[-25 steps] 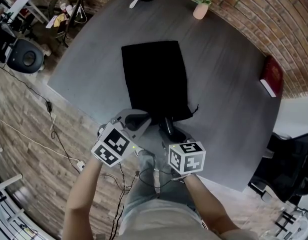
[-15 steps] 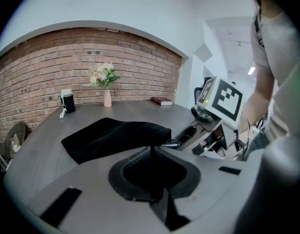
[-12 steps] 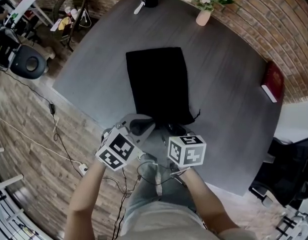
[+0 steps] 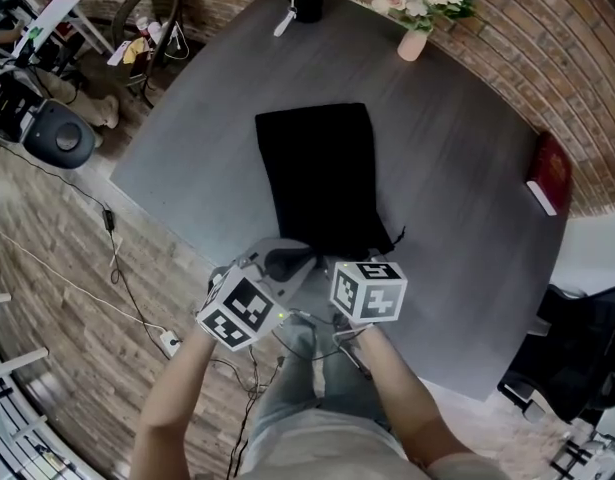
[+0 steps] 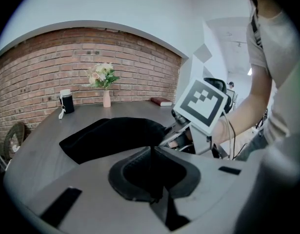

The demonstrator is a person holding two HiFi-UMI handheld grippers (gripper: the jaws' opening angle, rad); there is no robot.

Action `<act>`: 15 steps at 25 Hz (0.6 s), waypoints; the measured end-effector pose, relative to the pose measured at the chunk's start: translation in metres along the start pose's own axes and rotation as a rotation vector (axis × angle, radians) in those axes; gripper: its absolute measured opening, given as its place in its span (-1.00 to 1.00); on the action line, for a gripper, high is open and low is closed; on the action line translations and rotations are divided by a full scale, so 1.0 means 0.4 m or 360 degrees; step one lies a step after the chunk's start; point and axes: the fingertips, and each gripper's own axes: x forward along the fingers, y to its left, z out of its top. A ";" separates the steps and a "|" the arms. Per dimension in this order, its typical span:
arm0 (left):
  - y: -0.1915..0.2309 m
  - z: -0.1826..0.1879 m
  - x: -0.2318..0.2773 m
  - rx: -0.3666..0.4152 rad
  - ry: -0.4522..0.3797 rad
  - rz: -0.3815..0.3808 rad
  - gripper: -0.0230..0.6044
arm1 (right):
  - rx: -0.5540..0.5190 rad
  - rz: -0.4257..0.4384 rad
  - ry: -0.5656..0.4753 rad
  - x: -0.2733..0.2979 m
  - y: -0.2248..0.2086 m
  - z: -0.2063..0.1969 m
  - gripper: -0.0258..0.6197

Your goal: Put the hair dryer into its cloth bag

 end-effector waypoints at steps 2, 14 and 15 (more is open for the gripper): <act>0.000 0.005 0.001 -0.0003 -0.0004 -0.0002 -0.86 | 0.0000 -0.0022 0.0002 0.005 -0.002 0.011 -0.44; 0.005 -0.018 0.013 -0.0030 0.0032 0.0004 -0.86 | -0.0036 0.0017 0.0041 0.056 -0.009 -0.001 -0.41; 0.004 -0.020 0.013 -0.0037 0.0030 0.0003 -0.86 | -0.0044 0.0017 0.0052 0.057 -0.008 -0.003 -0.41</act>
